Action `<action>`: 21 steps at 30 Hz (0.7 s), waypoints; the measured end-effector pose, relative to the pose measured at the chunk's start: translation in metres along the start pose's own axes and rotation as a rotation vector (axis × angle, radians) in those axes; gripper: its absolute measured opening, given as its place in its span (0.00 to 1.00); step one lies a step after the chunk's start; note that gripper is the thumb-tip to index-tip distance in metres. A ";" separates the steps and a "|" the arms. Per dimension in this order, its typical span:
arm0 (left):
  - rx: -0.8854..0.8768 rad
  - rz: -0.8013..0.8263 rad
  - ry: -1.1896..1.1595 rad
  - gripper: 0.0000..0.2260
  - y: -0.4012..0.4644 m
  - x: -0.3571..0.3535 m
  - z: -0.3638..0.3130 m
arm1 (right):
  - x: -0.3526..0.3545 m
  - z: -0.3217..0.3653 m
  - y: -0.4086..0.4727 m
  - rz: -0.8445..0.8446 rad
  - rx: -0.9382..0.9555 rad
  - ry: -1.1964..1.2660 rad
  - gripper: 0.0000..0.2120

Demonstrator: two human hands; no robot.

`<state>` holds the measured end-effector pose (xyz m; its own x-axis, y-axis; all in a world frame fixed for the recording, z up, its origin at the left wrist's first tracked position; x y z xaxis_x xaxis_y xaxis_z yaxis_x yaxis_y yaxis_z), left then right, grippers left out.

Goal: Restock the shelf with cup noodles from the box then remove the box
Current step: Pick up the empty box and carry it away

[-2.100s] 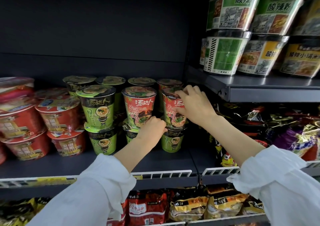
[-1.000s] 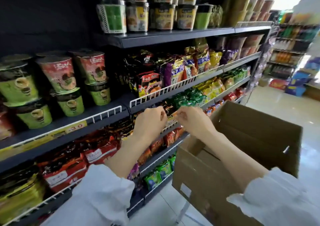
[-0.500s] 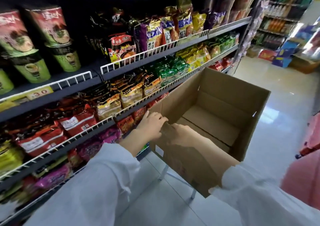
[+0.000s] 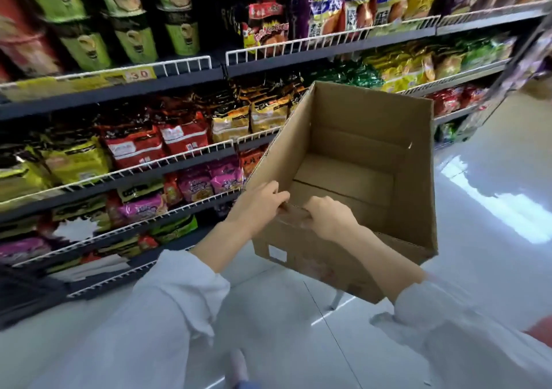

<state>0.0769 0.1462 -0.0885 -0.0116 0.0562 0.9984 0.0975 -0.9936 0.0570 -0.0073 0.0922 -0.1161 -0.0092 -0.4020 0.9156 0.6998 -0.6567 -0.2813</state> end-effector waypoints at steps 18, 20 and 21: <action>0.499 0.087 -0.036 0.10 -0.325 0.016 0.190 | -0.124 0.345 -0.063 0.443 0.651 -0.010 0.13; 0.543 0.148 -0.016 0.11 -0.370 0.008 0.218 | -0.154 0.393 -0.071 0.503 0.700 -0.017 0.19; 0.568 0.170 -0.007 0.12 -0.394 0.004 0.231 | -0.171 0.417 -0.076 0.538 0.725 -0.032 0.20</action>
<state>0.2685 0.5609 -0.1054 0.0574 -0.0962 0.9937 0.6148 -0.7808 -0.1111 0.2392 0.4767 -0.1320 0.4619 -0.5135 0.7232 0.8823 0.1825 -0.4339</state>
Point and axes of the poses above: each hand's wrist, its own y-axis towards the middle knuckle, its own x-axis out of the back of the hand, z = x × y, the point moved 9 cm from there along y, towards the middle knuckle, and after that the axes turned 6 degrees about y, right-handed, at the moved point
